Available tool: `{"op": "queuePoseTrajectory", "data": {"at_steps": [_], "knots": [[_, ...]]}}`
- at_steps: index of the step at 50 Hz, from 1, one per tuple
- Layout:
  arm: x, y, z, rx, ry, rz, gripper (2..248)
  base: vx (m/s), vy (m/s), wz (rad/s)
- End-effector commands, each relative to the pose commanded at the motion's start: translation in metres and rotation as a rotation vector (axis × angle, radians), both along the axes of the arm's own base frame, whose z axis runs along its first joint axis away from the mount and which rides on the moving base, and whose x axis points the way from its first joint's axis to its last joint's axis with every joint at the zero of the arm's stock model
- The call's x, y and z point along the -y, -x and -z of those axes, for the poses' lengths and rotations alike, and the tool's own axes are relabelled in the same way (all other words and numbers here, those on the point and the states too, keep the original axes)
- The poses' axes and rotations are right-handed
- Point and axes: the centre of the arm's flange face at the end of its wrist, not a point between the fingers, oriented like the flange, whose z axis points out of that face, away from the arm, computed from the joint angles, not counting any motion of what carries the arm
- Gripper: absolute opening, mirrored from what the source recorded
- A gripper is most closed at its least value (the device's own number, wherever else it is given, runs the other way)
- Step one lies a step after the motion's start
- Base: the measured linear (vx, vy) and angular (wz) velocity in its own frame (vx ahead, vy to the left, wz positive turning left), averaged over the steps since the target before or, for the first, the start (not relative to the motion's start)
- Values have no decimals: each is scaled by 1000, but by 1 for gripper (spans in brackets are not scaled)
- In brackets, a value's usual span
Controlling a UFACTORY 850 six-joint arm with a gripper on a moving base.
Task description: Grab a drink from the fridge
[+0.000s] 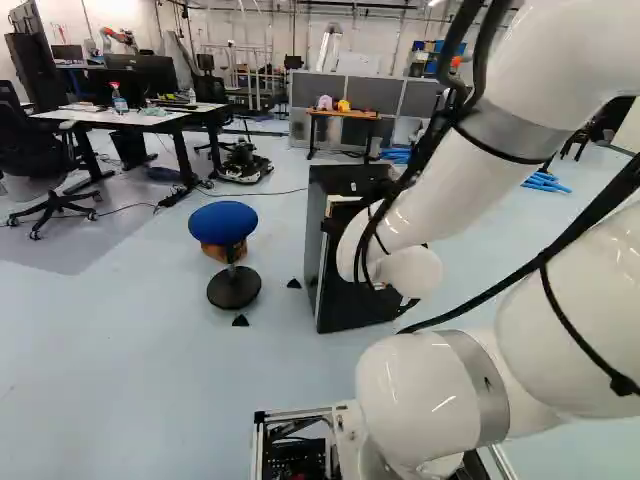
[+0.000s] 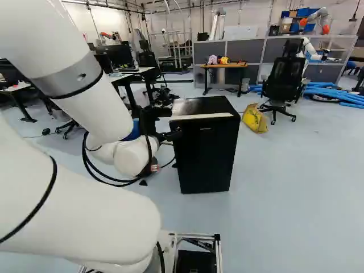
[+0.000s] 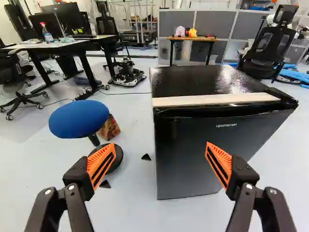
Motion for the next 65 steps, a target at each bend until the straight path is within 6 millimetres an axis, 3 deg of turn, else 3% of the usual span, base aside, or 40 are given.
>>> {"op": "queuePoseTrajectory", "data": {"at_steps": [19,65], "knots": [[-4,-25,0,-15,-21,29,247,0,0,0],[-17,-78,31,-31,-50,130,247,0,0,0]]}}
